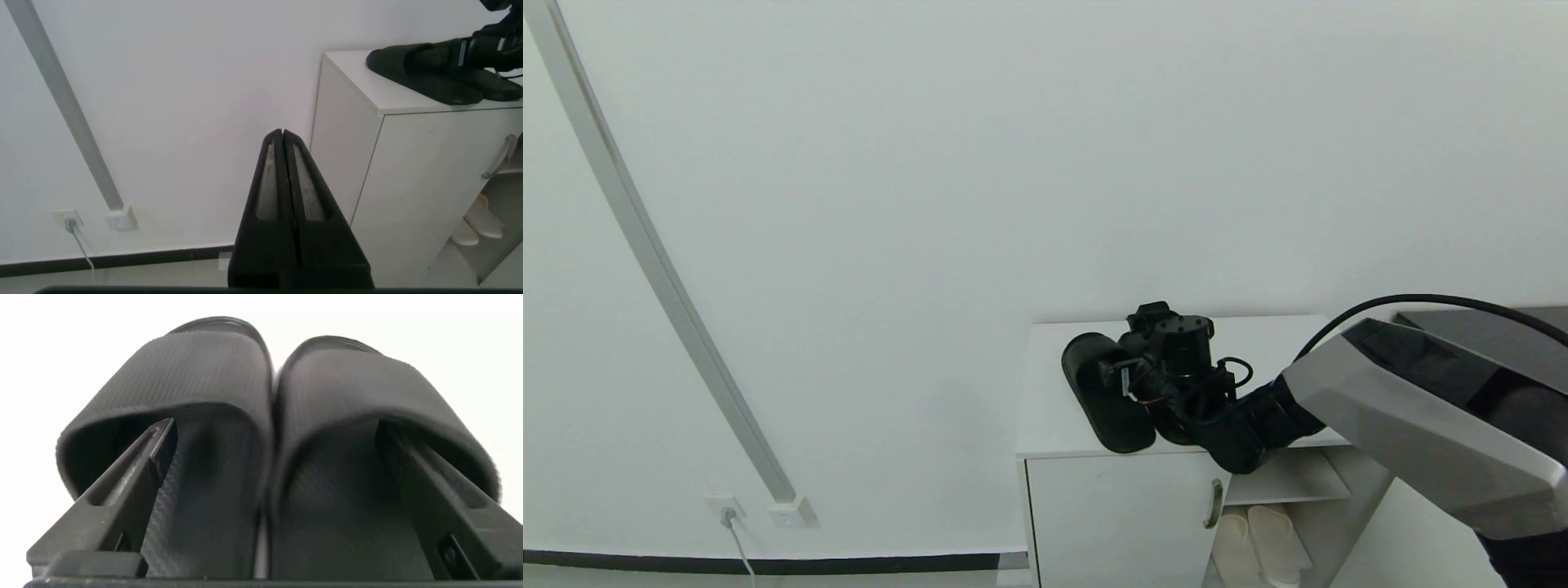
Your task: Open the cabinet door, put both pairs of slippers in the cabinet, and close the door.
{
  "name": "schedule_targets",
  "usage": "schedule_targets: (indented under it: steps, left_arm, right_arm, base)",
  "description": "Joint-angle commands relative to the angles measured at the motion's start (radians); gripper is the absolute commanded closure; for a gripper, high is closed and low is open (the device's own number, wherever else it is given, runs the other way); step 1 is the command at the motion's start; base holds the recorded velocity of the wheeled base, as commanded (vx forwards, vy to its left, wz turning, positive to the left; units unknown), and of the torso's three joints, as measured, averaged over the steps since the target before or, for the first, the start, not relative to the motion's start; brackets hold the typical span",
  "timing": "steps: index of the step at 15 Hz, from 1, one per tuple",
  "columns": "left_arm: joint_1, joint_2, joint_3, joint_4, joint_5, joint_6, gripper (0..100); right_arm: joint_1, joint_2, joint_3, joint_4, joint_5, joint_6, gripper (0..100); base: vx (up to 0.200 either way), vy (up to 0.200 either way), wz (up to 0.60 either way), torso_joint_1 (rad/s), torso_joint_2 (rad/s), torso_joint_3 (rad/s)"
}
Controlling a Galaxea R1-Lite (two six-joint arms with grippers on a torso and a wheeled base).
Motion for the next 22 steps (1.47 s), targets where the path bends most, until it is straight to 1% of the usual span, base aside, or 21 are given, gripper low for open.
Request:
schedule_targets:
  steps: [1,2,4,10,12,13,16,18,20,22]
  left_arm:
    - [0.0,0.001,0.001,0.0,0.0,0.0,100]
    - [0.0,0.001,0.0,0.0,0.0,0.0,100]
    - [0.0,0.001,0.0,0.0,0.003,0.0,100]
    - [0.0,0.001,0.0,0.0,0.003,-0.002,100]
    - [0.0,0.001,0.0,-0.001,0.003,-0.003,100]
    - [0.0,0.001,0.0,0.0,0.003,-0.003,100]
    - [0.0,0.001,0.0,-0.001,0.003,-0.003,100]
    - [0.0,0.001,0.0,0.0,0.003,-0.003,100]
    - [0.0,0.001,0.0,0.0,0.003,-0.003,100]
    - [0.0,0.001,0.001,-0.001,0.003,-0.003,100]
  right_arm:
    - [0.0,0.013,-0.01,0.002,0.008,-0.002,0]
    - [0.0,0.015,-0.011,0.002,0.008,-0.002,100]
    - [0.0,0.015,-0.016,0.02,0.029,-0.002,100]
    - [0.003,0.007,-0.011,0.015,0.029,0.0,100]
    - [0.008,-0.061,0.05,-0.011,0.031,0.0,100]
    - [0.014,-0.131,0.108,-0.041,0.031,-0.002,100]
    - [0.031,-0.329,0.288,-0.066,0.05,-0.002,100]
    - [0.057,-0.466,0.436,-0.11,0.057,-0.002,100]
    - [0.089,-0.588,0.556,-0.126,0.057,-0.002,100]
    - [0.12,-0.706,0.634,-0.123,0.057,-0.008,100]
  base:
    - [0.0,0.0,0.0,0.0,0.0,0.0]
    - [0.0,0.0,0.0,0.0,0.0,0.0]
    - [0.0,0.0,0.0,0.0,0.0,0.0]
    - [0.0,0.0,0.0,0.0,0.0,0.0]
    - [0.0,0.0,0.0,0.0,0.0,0.0]
    - [0.0,0.0,0.0,0.0,0.0,0.0]
    - [0.0,0.0,0.0,0.0,0.0,0.0]
    - [0.0,0.0,0.0,0.0,0.0,0.0]
    - [0.0,0.0,0.0,0.0,0.0,0.0]
    - [0.0,0.0,0.0,0.0,0.0,0.0]
